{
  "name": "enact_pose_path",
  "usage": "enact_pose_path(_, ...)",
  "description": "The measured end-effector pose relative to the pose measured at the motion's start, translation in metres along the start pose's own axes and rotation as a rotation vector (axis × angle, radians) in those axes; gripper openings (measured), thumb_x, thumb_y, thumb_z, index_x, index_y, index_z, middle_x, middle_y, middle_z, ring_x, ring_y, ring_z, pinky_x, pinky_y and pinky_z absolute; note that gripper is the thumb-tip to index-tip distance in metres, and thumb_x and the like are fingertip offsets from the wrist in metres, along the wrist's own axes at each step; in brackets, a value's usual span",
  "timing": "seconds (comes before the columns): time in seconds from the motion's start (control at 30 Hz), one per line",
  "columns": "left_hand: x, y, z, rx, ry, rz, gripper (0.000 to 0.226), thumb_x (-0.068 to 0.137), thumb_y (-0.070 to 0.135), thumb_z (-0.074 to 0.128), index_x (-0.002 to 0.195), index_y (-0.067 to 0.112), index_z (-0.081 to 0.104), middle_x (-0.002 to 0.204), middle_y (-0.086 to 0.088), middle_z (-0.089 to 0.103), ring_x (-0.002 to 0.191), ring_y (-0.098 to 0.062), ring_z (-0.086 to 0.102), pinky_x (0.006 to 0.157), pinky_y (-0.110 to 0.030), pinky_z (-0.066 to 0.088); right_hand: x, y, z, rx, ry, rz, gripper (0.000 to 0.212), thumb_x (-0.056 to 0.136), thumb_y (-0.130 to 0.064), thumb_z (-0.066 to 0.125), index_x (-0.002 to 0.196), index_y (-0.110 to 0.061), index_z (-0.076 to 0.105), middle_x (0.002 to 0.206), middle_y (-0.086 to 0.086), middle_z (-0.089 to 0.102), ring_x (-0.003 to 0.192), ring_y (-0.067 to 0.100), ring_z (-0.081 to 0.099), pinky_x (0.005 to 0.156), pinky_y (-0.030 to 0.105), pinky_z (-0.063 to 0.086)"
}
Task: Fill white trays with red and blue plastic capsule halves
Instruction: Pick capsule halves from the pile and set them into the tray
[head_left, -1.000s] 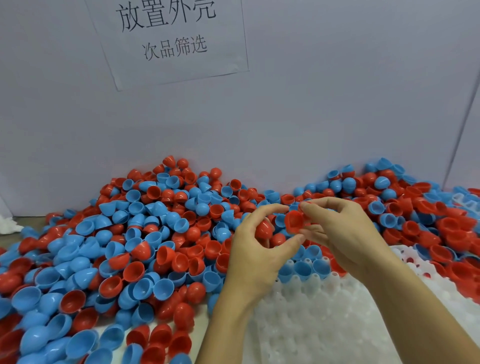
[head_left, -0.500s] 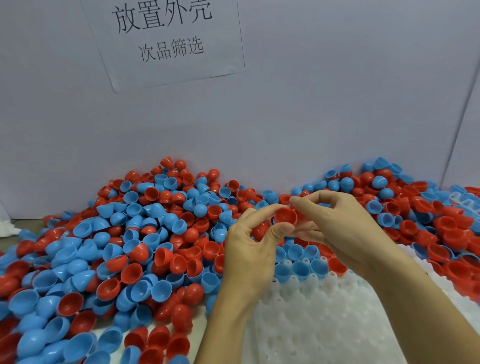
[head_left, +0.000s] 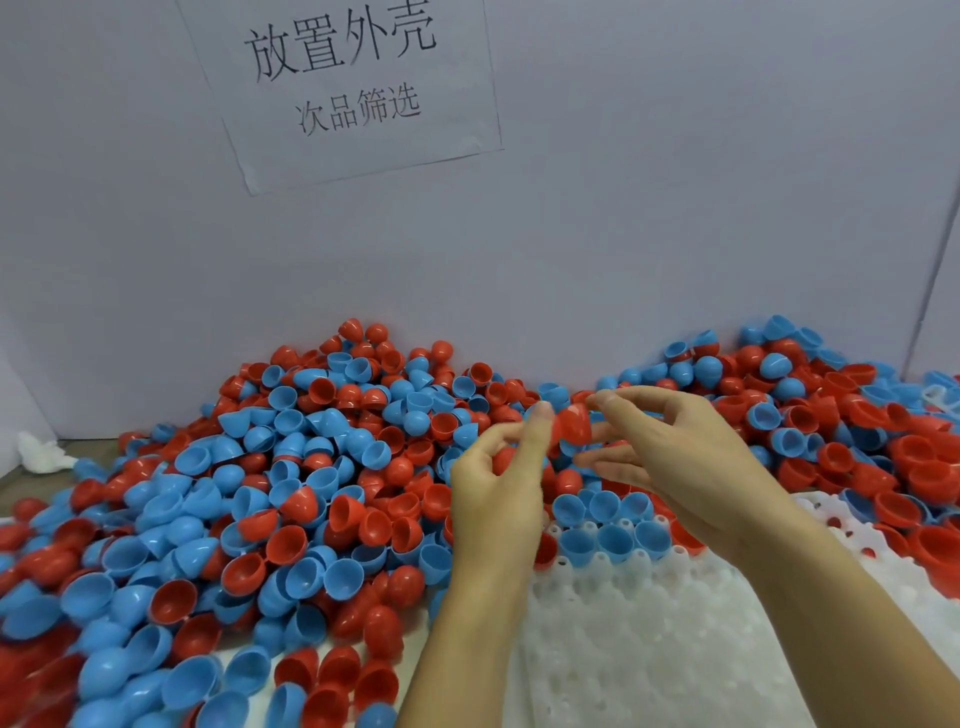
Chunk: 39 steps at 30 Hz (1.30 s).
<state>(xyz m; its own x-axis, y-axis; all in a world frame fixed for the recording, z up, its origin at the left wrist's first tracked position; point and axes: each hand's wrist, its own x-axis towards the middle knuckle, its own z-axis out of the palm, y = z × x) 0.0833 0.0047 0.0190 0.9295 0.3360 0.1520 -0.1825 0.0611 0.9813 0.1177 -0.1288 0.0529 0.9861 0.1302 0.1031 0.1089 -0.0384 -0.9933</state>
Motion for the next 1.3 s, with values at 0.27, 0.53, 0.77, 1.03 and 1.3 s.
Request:
enact_pose_path(0.27, 0.005, 0.010, -0.047, 0.578, -0.154, -0.146, 0.017, 0.082, 0.032, 0.077, 0.082, 0.025, 0.062, 0.063, 0.014, 0.061, 0.050, 0.007, 0.055, 0.043, -0.009, 0.038, 0.006, 0.017, 0.000, -0.127, -0.025, 0.031, 0.008, 0.094, -0.032, 0.063, 0.098, -0.028, 0.070, 0.083, -0.006, 0.077, 0.075, 0.009, 0.075, 0.071, 0.027, 0.056)
enact_pose_path(0.53, 0.056, 0.059, -0.207, 0.630, 0.370, -0.189, 0.029, 0.083, 0.034, 0.081, 0.084, 0.012, 0.063, 0.079, 0.002, 0.064, 0.062, -0.010, 0.056, 0.046, -0.020, 0.042, 0.007, 0.029, -0.001, -0.214, -0.028, 0.028, 0.035, 0.071, -0.061, 0.063, 0.096, -0.039, 0.074, 0.084, -0.011, 0.077, 0.076, 0.012, 0.076, 0.073, 0.036, 0.059)
enact_pose_path(0.77, 0.100, 0.077, -0.279, 0.600, 0.638, -0.169, 0.084, 0.087, 0.032, 0.078, 0.153, 0.010, 0.030, 0.146, -0.017, 0.049, 0.124, -0.034, 0.056, 0.105, -0.049, 0.049, 0.015, 0.047, -0.009, -0.222, -0.048, 0.014, 0.047, 0.064, -0.080, 0.065, 0.097, -0.049, 0.071, 0.085, -0.010, 0.077, 0.076, 0.014, 0.076, 0.069, 0.040, 0.061)
enact_pose_path(1.03, 0.060, 0.033, -0.123, 0.616, 0.082, -0.057, 0.021, 0.104, 0.019, 0.043, 0.124, 0.020, 0.042, 0.075, 0.003, 0.049, 0.037, 0.002, 0.042, 0.039, -0.013, 0.033, 0.009, 0.030, 0.003, -0.309, -0.107, 0.026, 0.016, 0.093, -0.026, 0.062, 0.090, -0.034, 0.076, 0.078, -0.005, 0.077, 0.068, 0.012, 0.074, 0.066, 0.037, 0.055)
enact_pose_path(1.3, 0.013, 0.041, -0.021, 0.281, -0.008, 0.137, 0.026, 0.095, 0.012, 0.067, 0.114, 0.021, 0.051, 0.102, -0.002, 0.067, 0.085, -0.002, 0.069, 0.077, -0.018, 0.056, 0.004, 0.020, 0.010, -0.181, -0.198, -0.070, 0.016, 0.099, -0.028, 0.056, 0.103, -0.030, 0.072, 0.082, -0.003, 0.076, 0.074, 0.013, 0.075, 0.068, 0.027, 0.056)
